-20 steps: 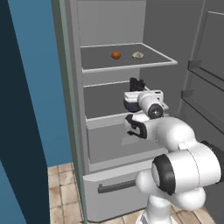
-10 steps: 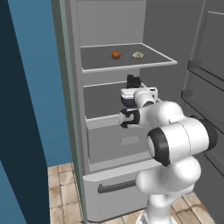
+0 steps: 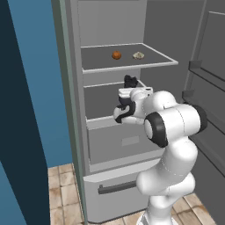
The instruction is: Move the tangerine and dumpling from the second highest shelf to the top shelf to make space. Then, place the pitcher from the counter on the cleared second highest shelf.
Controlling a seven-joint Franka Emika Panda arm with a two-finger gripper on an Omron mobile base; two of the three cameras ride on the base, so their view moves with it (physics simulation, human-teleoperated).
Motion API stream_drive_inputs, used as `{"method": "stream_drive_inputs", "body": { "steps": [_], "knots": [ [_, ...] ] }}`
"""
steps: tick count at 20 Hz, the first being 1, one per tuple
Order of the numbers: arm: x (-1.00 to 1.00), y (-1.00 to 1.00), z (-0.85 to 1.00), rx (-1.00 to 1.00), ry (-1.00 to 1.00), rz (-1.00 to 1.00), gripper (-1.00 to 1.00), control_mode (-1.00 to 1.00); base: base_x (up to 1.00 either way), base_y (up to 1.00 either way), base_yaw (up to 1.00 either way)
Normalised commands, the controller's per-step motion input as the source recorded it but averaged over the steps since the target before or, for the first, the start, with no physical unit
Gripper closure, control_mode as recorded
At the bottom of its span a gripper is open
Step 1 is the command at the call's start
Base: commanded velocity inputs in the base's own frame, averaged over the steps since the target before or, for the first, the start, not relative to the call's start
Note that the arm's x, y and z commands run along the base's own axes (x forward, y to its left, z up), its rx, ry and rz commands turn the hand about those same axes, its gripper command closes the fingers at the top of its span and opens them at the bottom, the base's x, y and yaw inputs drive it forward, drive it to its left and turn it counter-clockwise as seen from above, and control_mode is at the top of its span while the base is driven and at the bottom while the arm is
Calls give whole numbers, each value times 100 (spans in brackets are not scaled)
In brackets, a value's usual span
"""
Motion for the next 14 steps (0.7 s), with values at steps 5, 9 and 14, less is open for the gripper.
{"method": "stream_drive_inputs", "body": {
  "steps": [5,9,14],
  "knots": [
    [41,0,-45,0,0,0,100,-100,0,0,0],
    [40,0,-43,-1,0,0,100,-100,0,0,0],
    [30,0,-43,-3,0,0,100,-100,0,0,0]
  ]
}}
